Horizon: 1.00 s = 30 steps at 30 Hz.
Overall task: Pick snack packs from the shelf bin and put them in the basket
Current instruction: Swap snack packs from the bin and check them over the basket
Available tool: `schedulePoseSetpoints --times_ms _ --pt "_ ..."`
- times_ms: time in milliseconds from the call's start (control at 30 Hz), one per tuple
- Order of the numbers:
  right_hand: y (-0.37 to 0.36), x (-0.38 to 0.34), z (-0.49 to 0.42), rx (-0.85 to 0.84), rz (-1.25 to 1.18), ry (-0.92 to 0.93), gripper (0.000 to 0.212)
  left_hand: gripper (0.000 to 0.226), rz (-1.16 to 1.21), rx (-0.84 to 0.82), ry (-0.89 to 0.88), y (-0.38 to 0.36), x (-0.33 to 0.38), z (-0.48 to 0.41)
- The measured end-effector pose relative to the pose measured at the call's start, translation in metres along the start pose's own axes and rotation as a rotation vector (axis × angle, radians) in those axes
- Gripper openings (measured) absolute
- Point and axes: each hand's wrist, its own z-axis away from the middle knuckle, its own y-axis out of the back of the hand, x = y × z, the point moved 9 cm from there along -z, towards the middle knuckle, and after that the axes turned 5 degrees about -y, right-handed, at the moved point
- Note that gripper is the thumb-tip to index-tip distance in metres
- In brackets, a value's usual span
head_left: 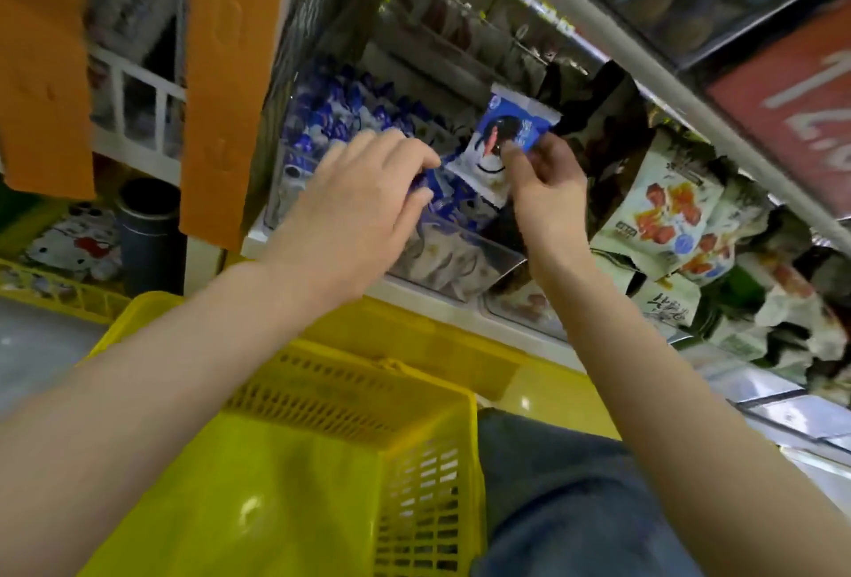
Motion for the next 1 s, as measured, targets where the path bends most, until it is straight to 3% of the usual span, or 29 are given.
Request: schedulePoseSetpoints --times_ms 100,167,300,433,533,833,933,1000 --pt "-0.021 -0.007 -0.043 0.030 0.178 0.042 0.037 0.034 -0.185 -0.130 -0.006 -0.011 -0.017 -0.009" --pt "-0.039 -0.011 -0.066 0.007 0.355 0.087 0.032 0.040 -0.252 -0.176 0.005 -0.014 -0.027 -0.008" --pt "-0.077 0.010 -0.098 -0.226 0.739 0.003 0.027 0.051 -0.329 -0.220 -0.046 -0.019 -0.033 -0.006" --pt "-0.095 0.030 -0.113 -0.387 0.880 -0.046 0.037 0.053 -0.366 -0.197 -0.075 -0.019 -0.033 -0.006" --pt "-0.110 0.036 -0.116 -0.439 0.908 -0.054 0.049 0.056 -0.343 -0.198 -0.076 -0.020 -0.034 -0.005" --pt "-0.129 0.057 -0.115 -0.479 0.778 -0.096 0.046 0.048 -0.347 -0.158 -0.107 -0.018 -0.033 -0.006" --pt "-0.115 0.047 -0.124 -0.405 0.634 -0.060 0.031 0.048 -0.345 -0.147 -0.120 -0.018 -0.033 -0.006" --pt "-0.103 0.043 -0.130 -0.349 0.665 -0.019 0.020 0.048 -0.340 -0.138 -0.129 -0.018 -0.032 -0.006"
